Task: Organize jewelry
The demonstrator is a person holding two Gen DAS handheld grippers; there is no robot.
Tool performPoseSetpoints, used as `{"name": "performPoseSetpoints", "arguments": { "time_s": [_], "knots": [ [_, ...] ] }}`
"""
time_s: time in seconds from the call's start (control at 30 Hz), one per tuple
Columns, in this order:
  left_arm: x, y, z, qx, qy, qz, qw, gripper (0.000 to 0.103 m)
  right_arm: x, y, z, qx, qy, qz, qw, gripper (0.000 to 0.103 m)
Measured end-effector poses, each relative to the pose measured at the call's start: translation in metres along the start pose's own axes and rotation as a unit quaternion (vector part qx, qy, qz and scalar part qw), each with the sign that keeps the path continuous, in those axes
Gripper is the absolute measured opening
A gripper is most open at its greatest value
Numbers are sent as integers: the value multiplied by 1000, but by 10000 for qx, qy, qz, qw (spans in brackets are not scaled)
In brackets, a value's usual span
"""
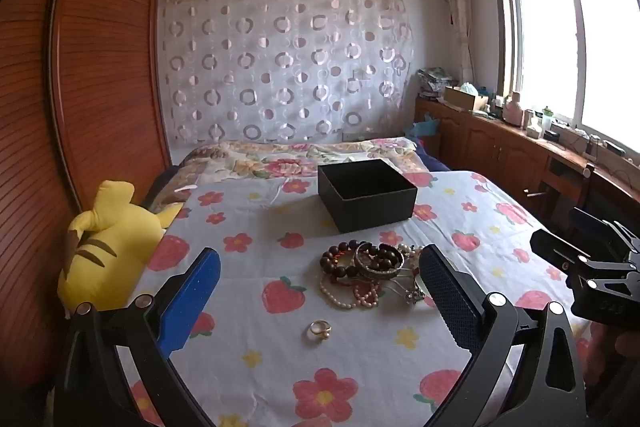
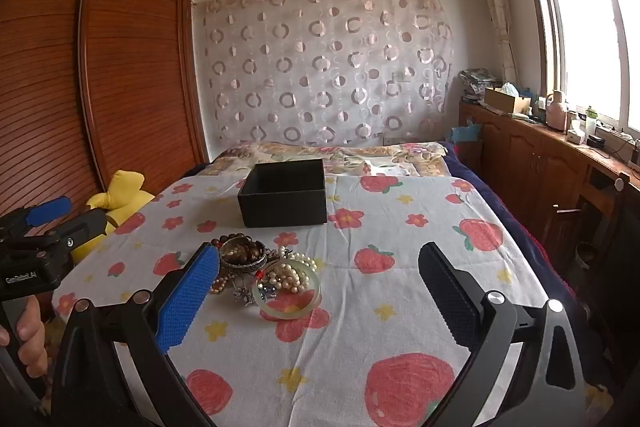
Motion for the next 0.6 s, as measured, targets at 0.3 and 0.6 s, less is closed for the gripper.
{"name": "performPoseSetpoints", "arguments": {
  "time_s": [0.3,0.6],
  "knots": [
    [0,0,0,2,2,-10,10000,96,-1,0,0,-7,-5,-32,10000,101],
    [0,1,0,-7,0,-27,10000,96,1,1,-2,-31,10,-63,10000,101]
  ]
}}
Point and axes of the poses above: each gripper's, at about its wrist camera, not at the fingertips, and x roughly against the way its jaws point, z to its left, y to its top, the point moved 9 cm from there along -x, roughly the way its jaws point, and after that the axes turned 2 degrees about z, right-handed, at the moved point
